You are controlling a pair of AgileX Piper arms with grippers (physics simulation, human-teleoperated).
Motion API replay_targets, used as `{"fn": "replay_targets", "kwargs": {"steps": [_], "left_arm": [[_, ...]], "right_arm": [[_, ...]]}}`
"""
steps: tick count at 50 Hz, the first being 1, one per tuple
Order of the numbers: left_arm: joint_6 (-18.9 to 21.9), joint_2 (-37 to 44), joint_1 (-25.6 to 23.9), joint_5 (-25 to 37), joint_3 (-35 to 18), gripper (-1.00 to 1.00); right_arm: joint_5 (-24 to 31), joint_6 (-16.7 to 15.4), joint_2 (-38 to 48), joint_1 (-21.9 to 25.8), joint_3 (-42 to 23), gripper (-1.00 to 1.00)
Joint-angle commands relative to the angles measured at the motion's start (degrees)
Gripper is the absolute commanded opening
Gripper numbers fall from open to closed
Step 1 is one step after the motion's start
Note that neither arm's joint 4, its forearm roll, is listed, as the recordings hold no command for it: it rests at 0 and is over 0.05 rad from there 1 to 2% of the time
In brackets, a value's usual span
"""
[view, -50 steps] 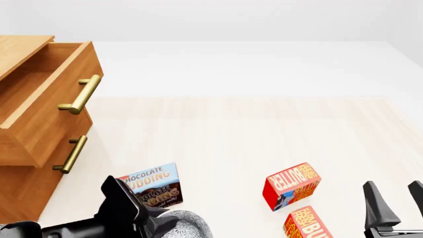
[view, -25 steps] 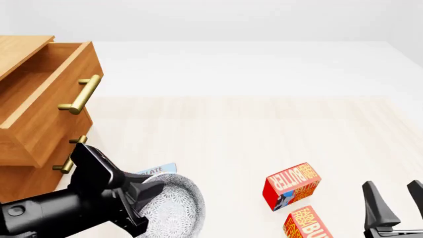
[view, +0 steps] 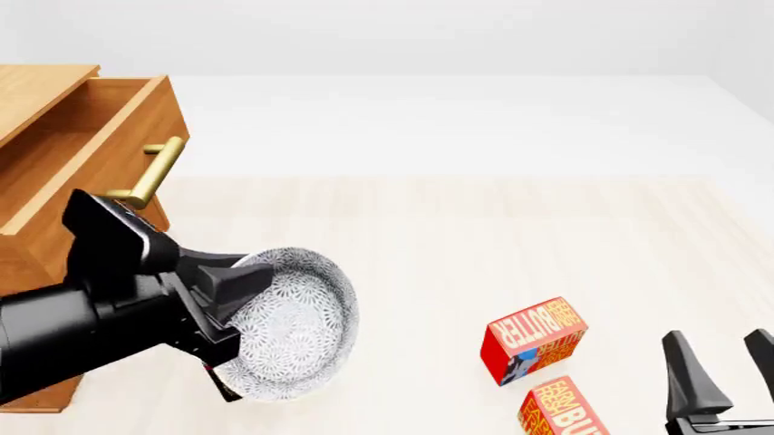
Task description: Put the bowl in the top drawer of the cabinet.
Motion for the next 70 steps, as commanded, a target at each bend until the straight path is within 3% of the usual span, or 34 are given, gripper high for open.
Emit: {"fn": "replay_targets", "kwargs": {"steps": [1,16,22,32,41,70], "left_arm": [[0.44,0.73,3.76,2.53,-5.89,-1.0],[1.68,3.42,8.03,8.89,-15.87,-1.0],[1.93,3.77,8.97,9.82,-17.43,-1.0],[2.5,4.49,13.23,13.86,-25.73,-1.0],[2.09,4.98,14.87,15.88,-29.03,-1.0],[4.23,5.8,27.71,22.88,-43.75,-1.0]], "right_arm": [[-0.02,-0.03,0.0,0.05,0.0,1.0],[-0.06,0.02,0.0,0.25,0.0,1.0],[-0.09,0.12,0.0,0.14,0.0,1.0],[-0.06,0.39,0.0,-0.14,0.01,1.0],[-0.25,0.31,-0.01,-0.09,0.0,1.0],[-0.33,0.21,-0.01,0.34,0.0,1.0]]}}
